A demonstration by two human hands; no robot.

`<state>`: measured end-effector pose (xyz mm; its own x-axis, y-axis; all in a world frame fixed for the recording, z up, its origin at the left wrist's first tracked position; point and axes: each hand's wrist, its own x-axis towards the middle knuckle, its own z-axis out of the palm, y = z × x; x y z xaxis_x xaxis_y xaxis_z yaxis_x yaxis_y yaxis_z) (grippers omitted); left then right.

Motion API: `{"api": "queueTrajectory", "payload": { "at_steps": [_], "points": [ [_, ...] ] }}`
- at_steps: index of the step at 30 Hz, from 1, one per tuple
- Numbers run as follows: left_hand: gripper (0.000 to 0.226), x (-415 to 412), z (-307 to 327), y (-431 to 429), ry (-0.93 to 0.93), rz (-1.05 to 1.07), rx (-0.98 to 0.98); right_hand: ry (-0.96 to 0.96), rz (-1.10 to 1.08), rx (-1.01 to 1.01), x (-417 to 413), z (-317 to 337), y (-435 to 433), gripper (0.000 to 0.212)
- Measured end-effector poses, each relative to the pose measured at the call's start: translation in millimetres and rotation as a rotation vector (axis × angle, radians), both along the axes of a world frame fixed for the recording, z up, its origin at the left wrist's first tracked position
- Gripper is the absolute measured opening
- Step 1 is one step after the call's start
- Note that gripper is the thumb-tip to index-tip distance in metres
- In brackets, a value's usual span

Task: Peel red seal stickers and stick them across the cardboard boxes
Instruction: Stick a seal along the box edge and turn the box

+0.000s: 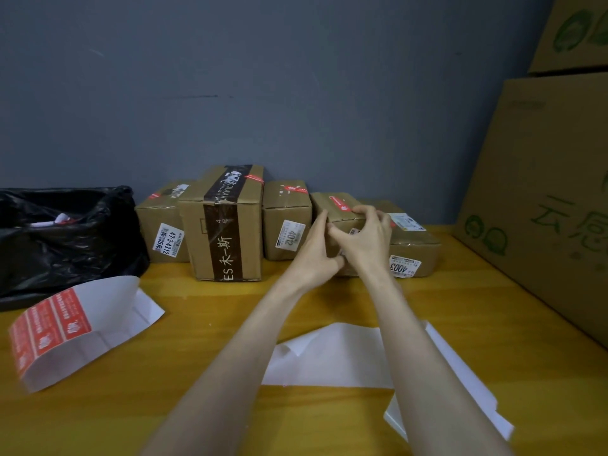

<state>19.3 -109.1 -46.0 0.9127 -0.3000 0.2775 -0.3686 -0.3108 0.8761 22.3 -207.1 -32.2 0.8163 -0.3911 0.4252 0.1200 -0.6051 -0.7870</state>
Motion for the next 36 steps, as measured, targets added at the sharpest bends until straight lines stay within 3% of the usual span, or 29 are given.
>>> {"api": "queueTrajectory", "payload": {
  "at_steps": [5,9,13,16,19,24,36],
  "points": [
    [0.084,5,-1,2,0.042,-0.009,-0.008,0.094,0.018,-0.085,3,1,-3,0.056],
    [0.052,9,12,10,-0.055,0.112,-0.065,0.072,0.04,-0.044,3,15,-22,0.053],
    [0.037,10,23,13,-0.173,0.067,0.155,0.349,-0.111,-0.094,0,24,-59,0.037],
    [0.041,7,16,10,-0.223,0.05,0.313,0.506,-0.158,-0.115,-4,21,-60,0.043],
    [0.043,7,12,10,-0.273,0.061,0.372,0.534,-0.191,-0.128,-6,23,-54,0.044],
    [0.03,12,12,11,-0.283,0.115,0.404,0.607,-0.112,-0.203,-3,25,-53,0.039],
    [0.039,26,4,9,-0.265,0.096,0.473,0.628,-0.124,-0.32,-3,26,-43,0.041]
  ]
}}
